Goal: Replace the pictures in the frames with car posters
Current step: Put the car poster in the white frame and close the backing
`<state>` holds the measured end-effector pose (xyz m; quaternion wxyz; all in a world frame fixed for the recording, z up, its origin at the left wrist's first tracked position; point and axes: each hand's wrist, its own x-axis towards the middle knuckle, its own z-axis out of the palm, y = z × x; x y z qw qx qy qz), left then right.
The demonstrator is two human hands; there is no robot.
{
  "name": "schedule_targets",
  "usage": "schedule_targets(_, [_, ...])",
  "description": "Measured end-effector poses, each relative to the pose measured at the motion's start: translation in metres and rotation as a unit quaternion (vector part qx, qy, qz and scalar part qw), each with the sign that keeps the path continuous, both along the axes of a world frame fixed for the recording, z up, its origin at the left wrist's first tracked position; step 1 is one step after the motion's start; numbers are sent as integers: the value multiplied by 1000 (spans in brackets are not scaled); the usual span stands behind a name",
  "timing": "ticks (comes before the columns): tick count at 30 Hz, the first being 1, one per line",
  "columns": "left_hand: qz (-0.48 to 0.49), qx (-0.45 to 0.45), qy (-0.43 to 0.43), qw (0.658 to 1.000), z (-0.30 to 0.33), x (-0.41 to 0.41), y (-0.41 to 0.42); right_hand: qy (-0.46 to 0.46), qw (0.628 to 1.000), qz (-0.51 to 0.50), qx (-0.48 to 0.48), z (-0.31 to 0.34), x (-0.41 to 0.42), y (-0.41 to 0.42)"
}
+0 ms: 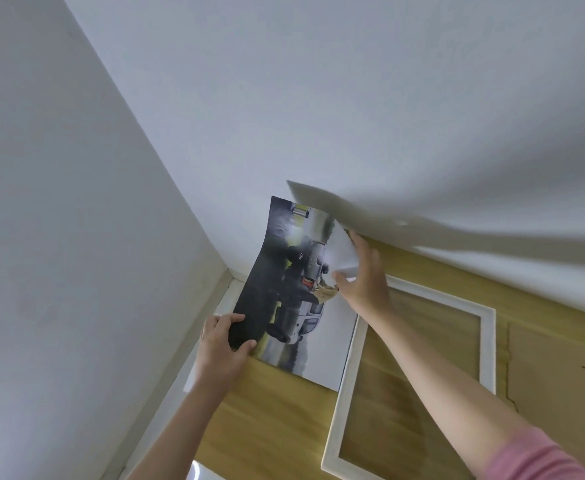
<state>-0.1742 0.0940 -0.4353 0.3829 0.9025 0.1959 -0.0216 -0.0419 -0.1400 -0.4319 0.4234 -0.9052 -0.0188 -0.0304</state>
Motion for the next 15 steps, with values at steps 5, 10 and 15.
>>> schedule_targets(5, [15,-7,-20,1000,11,-4,-5,-41,992,-78,88,5,-9,-1])
schedule_targets(10, [23,11,-91,995,34,-6,-4,-101,980,-119,125,25,-10,-1])
schedule_targets(15, [23,-15,-170,985,62,-14,0,-144,970,-139,140,55,-20,-8])
